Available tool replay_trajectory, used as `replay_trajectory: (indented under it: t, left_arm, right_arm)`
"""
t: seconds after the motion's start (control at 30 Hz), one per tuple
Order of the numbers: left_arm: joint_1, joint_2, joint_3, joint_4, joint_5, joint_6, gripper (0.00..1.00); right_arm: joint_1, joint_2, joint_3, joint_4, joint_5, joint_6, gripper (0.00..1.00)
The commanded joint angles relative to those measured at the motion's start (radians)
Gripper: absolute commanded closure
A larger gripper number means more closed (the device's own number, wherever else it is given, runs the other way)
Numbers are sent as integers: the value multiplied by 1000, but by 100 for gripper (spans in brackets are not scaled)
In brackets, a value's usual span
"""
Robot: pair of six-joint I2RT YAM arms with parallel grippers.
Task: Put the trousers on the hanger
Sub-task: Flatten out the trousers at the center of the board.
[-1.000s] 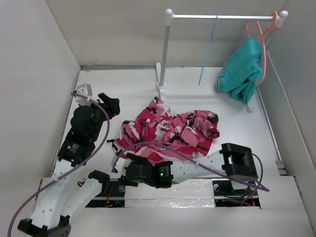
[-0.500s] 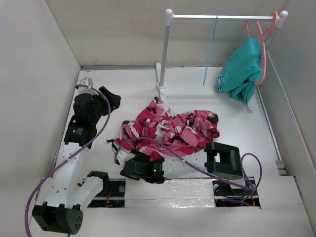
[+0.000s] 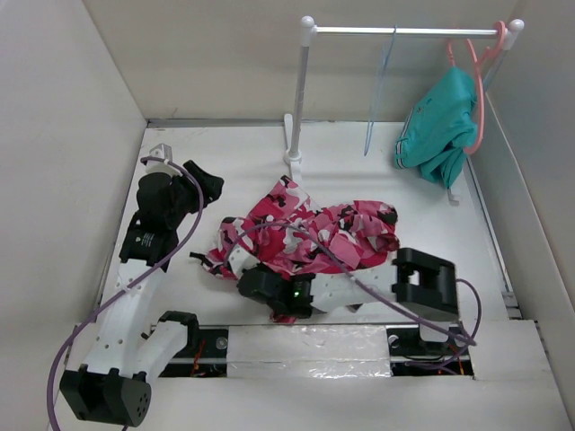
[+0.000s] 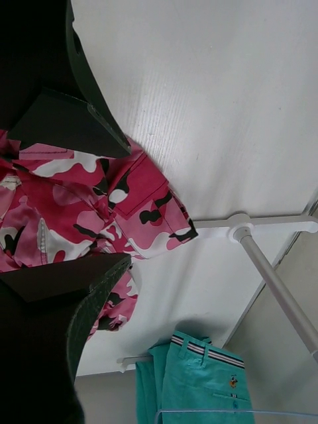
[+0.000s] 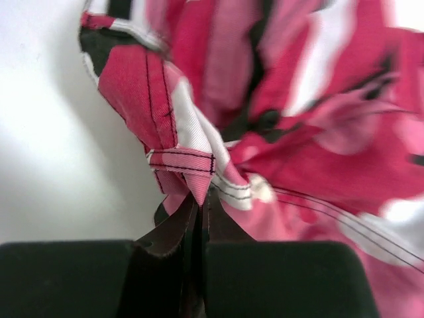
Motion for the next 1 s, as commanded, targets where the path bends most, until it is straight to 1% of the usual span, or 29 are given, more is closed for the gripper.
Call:
replay_trajectory:
  t: [0.0, 0.03, 0.07, 0.13, 0.17, 0.2, 0.23, 0.27, 0.3, 0.33, 0.37, 0.4, 0.43, 0.47, 0.5, 0.53, 0.57, 0.63, 0.67, 0.7, 0.73, 0.77, 0.8, 0.83, 0.9, 0.97]
  left_arm:
    - [5, -3, 10, 52, 23, -11, 43]
    - [5, -3, -4, 71, 32, -14, 43]
    - [5, 0, -7, 79, 38, -18, 43]
    - [5, 26, 4, 84, 67, -12, 43]
    - [5, 33, 4, 85, 78, -8, 43]
    - [19, 37, -1, 95, 113, -8, 44]
    - [19, 35, -12, 130, 127, -18, 45]
    - [19, 34, -33, 147, 137, -23, 45]
    - [19, 34, -42, 159, 153, -29, 45]
    - [10, 43, -47, 167, 163, -32, 46]
    - [-10, 49, -50, 182, 167, -28, 47]
    - [-39, 60, -52, 187, 151, -26, 47]
    - [-97, 82, -61, 191, 150, -31, 47]
    - [-131, 96, -71, 222, 146, -38, 47]
    - [-202, 125, -93, 248, 112, -58, 47]
    - [-202, 141, -93, 262, 92, -58, 47]
    - [-283, 159, -117, 274, 72, -72, 47]
    - [-358, 213, -139, 320, 8, -87, 45]
    - [-392, 233, -165, 338, -7, -98, 45]
    - [-435, 250, -176, 352, -20, -110, 44]
    - [-435, 280, -194, 361, -30, -112, 44]
    - [-446, 293, -205, 369, -31, -114, 44]
    - [-446, 300, -223, 378, -31, -114, 42]
    - [-446, 305, -239, 391, -35, -112, 42]
    - [-446, 304, -291, 392, -46, -111, 40]
    - [-446, 300, -321, 375, -57, -101, 40]
  right_arm:
    - [-36, -256, -99, 120, 52, 27, 100]
    - [-53, -392, -137, 129, 47, 45, 100]
    - [-97, -462, -212, 125, 47, 59, 100]
    - [-156, -609, -294, 96, 49, 117, 100]
    - [-229, -755, -337, 81, 52, 141, 100]
    - [-268, -828, -419, 58, 61, 171, 100]
    - [-306, -903, -456, -14, 101, 247, 100]
    - [-343, -1053, -489, -68, 121, 292, 100]
    - [-424, -1127, -522, -106, 132, 335, 100]
    - [-467, -1201, -593, -151, 130, 382, 100]
    - [-510, -1271, -627, -172, 124, 404, 100]
    - [-592, -1391, -654, -194, 118, 422, 100]
    - [-633, -1439, -687, -252, 97, 448, 100]
    - [-670, -1477, -693, -292, 92, 465, 100]
    - [-732, -1529, -698, -359, 75, 479, 100]
    - [-759, -1544, -698, -390, 67, 479, 100]
    - [-783, -1550, -696, -421, 67, 482, 100]
    - [-844, -1541, -687, -519, 75, 497, 100]
    - [-860, -1535, -672, -541, 70, 493, 96]
    - [-874, -1531, -664, -559, 64, 484, 78]
    - [-885, -1527, -656, -547, 34, 420, 63]
    - [-897, -1522, -647, -517, -1, 359, 26]
    - [-897, -1512, -630, -501, -26, 318, 14]
    - [-897, -1496, -606, -510, -83, 271, 11]
    - [-879, -1440, -545, -501, -149, 219, 11]
    - [-844, -1415, -518, -486, -233, 168, 19]
